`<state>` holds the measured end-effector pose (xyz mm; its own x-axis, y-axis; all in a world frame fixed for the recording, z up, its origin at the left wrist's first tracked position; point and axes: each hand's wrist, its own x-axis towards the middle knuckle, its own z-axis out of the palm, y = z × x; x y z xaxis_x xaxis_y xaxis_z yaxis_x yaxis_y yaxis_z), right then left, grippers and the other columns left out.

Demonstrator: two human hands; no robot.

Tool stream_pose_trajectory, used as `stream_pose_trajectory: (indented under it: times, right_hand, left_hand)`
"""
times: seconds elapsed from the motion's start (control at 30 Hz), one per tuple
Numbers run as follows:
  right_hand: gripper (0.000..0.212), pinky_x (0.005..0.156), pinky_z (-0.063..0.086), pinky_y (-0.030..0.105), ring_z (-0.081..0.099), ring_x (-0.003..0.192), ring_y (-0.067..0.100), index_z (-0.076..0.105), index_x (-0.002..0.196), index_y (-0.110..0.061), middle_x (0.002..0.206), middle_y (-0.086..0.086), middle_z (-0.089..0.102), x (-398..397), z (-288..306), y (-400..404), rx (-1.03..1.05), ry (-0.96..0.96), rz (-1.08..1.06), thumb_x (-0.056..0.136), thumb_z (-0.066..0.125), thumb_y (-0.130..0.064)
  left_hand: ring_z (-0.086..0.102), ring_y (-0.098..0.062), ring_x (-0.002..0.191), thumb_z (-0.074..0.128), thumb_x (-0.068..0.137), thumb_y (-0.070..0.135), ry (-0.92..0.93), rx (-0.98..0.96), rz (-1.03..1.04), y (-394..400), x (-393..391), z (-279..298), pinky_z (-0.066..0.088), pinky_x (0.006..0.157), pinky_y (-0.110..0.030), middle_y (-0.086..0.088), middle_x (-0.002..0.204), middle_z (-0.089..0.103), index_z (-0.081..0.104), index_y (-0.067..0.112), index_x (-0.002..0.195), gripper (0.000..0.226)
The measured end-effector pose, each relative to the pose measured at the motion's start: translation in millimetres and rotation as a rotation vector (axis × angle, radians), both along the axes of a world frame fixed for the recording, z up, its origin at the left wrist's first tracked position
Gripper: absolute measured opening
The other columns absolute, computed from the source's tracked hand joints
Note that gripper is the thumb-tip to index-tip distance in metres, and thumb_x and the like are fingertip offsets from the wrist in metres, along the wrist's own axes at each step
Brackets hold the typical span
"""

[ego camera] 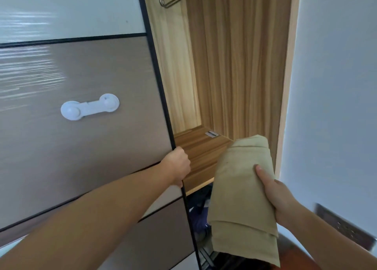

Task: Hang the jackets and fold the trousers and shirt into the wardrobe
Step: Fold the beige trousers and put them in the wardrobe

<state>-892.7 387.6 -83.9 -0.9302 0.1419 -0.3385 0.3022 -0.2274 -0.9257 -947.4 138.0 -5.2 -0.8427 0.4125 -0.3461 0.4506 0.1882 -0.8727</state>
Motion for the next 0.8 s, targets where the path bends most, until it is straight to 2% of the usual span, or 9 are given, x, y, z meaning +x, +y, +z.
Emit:
stream_pose_trajectory:
  times: [0.1, 0.17, 0.23, 0.3, 0.47, 0.6, 0.7, 0.8]
  right_hand:
    - [0.086, 0.072, 0.054, 0.035, 0.067, 0.094, 0.029, 0.057, 0.127, -0.008, 0.107, 0.010, 0.069, 4.9, 2.3, -19.0, -0.002, -0.005, 0.022, 0.067, 0.070, -0.068]
    - [0.087, 0.068, 0.052, 0.033, 0.067, 0.093, 0.028, 0.056, 0.128, -0.008, 0.106, 0.009, 0.068, 9.8, 4.3, -31.4, 0.010, -0.012, 0.034, 0.067, 0.071, -0.068]
    - [0.089, 0.069, 0.053, 0.033, 0.067, 0.094, 0.028, 0.055, 0.130, -0.008, 0.109, 0.010, 0.068, 15.3, 4.7, -42.6, 0.017, -0.012, 0.039, 0.067, 0.071, -0.068]
    - [0.089, 0.071, 0.054, 0.034, 0.066, 0.095, 0.028, 0.054, 0.130, -0.009, 0.111, 0.010, 0.067, 21.0, 4.9, -52.3, 0.019, -0.017, 0.040, 0.067, 0.071, -0.068]
    - [0.070, 0.061, 0.052, 0.030, 0.069, 0.086, 0.025, 0.061, 0.114, -0.013, 0.096, 0.007, 0.071, 37.9, 9.2, -70.6, 0.022, -0.007, 0.057, 0.069, 0.071, -0.066]
    - [0.077, 0.060, 0.051, 0.031, 0.068, 0.087, 0.025, 0.059, 0.121, -0.009, 0.099, 0.008, 0.070, 52.8, 7.3, -85.2, 0.007, -0.013, 0.055, 0.070, 0.070, -0.066]
    - [0.082, 0.062, 0.051, 0.031, 0.067, 0.089, 0.026, 0.055, 0.129, -0.009, 0.104, 0.009, 0.068, 65.2, 3.8, -99.8, -0.018, -0.018, 0.064, 0.070, 0.070, -0.065]
    - [0.079, 0.061, 0.053, 0.031, 0.069, 0.088, 0.027, 0.058, 0.126, -0.008, 0.102, 0.010, 0.070, 75.5, 1.7, -115.0, -0.020, -0.016, 0.090, 0.071, 0.071, -0.064]
  left_hand:
    - [0.058, -0.021, 0.085, 0.038, 0.095, 0.063, 0.008, 0.031, 0.024, -17.9, 13.1, -0.3, 0.029, 0.067, -0.035, -0.002, 0.103, 0.064, 0.063, 0.019, 0.109, 0.053]
    - [0.047, -0.019, 0.067, 0.038, 0.096, 0.062, 0.019, 0.046, 0.033, -26.7, 20.3, -1.0, 0.027, 0.066, -0.035, -0.001, 0.101, 0.064, 0.064, 0.018, 0.106, 0.052]
    - [0.035, -0.019, 0.058, 0.038, 0.096, 0.061, 0.021, 0.055, 0.028, -33.8, 25.3, -1.9, 0.028, 0.066, -0.034, -0.001, 0.099, 0.064, 0.064, 0.019, 0.104, 0.051]
    - [0.037, -0.019, 0.060, 0.038, 0.096, 0.062, 0.021, 0.059, 0.027, -41.0, 29.0, -2.4, 0.029, 0.064, -0.033, 0.000, 0.099, 0.064, 0.064, 0.019, 0.104, 0.051]
    - [0.037, -0.018, 0.057, 0.039, 0.094, 0.065, 0.007, 0.033, 0.067, -66.7, 45.3, 0.2, 0.021, 0.050, -0.032, 0.000, 0.091, 0.062, 0.064, 0.019, 0.101, 0.053]
    - [0.037, -0.018, 0.055, 0.041, 0.094, 0.063, 0.004, 0.039, 0.085, -96.0, 69.6, 2.2, 0.022, 0.049, -0.031, 0.000, 0.069, 0.044, 0.064, 0.018, 0.096, 0.050]
    - [0.037, -0.017, 0.055, 0.042, 0.095, 0.061, -0.005, 0.037, 0.112, -116.4, 88.7, 2.0, 0.022, 0.050, -0.030, 0.000, 0.066, 0.041, 0.063, 0.017, 0.092, 0.049]
    - [0.037, -0.017, 0.054, 0.043, 0.095, 0.061, -0.005, 0.041, 0.151, -135.3, 104.0, 4.0, 0.024, 0.050, -0.030, -0.001, 0.064, 0.040, 0.064, 0.016, 0.093, 0.050]
